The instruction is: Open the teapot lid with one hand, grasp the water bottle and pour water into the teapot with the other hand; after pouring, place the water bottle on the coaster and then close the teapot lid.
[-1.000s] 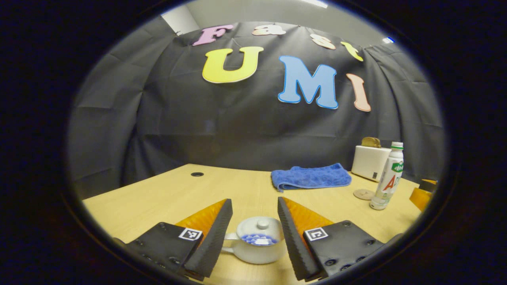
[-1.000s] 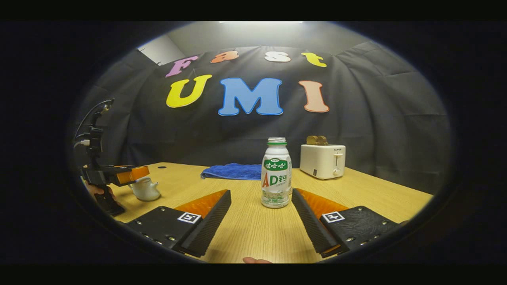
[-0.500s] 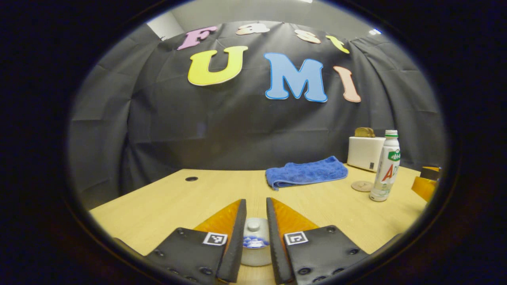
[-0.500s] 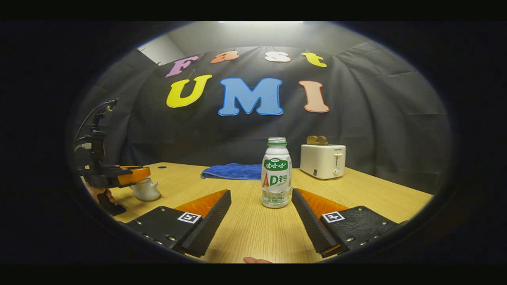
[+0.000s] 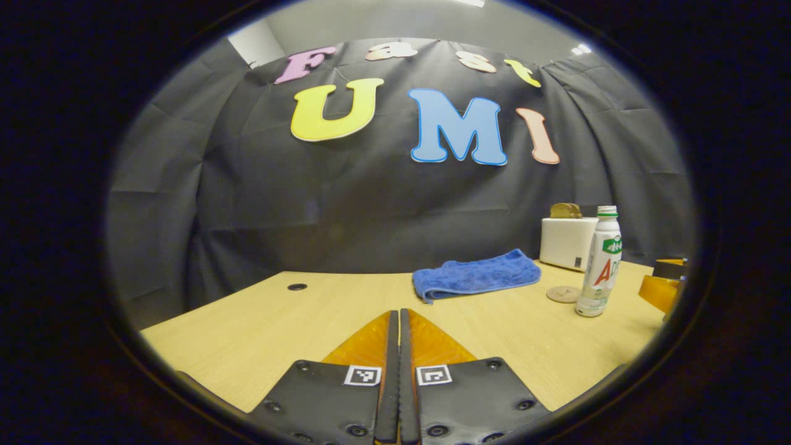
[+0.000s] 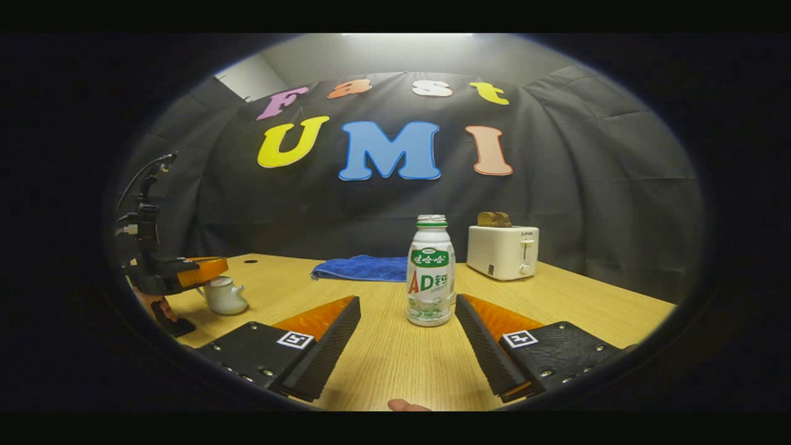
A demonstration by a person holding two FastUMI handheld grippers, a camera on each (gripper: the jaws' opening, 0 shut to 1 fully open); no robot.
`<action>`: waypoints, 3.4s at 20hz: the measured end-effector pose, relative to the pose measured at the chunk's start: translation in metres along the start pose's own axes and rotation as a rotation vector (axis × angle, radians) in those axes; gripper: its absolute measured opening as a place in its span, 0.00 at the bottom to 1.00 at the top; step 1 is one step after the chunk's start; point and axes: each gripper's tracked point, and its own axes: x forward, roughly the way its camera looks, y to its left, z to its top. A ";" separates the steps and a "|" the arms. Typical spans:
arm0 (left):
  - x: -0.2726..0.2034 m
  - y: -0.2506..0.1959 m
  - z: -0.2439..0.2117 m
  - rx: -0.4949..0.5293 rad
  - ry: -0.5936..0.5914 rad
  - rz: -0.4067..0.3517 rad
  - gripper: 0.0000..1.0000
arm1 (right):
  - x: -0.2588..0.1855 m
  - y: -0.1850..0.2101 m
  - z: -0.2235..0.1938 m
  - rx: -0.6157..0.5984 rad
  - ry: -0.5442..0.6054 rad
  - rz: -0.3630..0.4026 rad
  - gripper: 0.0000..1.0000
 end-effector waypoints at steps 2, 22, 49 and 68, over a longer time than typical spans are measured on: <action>-0.008 -0.008 -0.005 0.018 0.017 -0.027 0.07 | 0.001 0.000 0.000 0.000 0.000 0.000 0.95; -0.009 0.002 0.013 0.056 -0.020 -0.003 0.07 | 0.001 0.002 0.001 0.000 -0.003 0.012 0.95; 0.002 -0.008 -0.014 0.037 0.104 -0.034 0.18 | -0.004 0.003 0.008 0.060 -0.018 0.058 0.95; -0.096 -0.053 0.075 0.007 -0.110 -0.161 0.12 | 0.069 -0.032 0.023 -0.017 0.001 0.041 0.95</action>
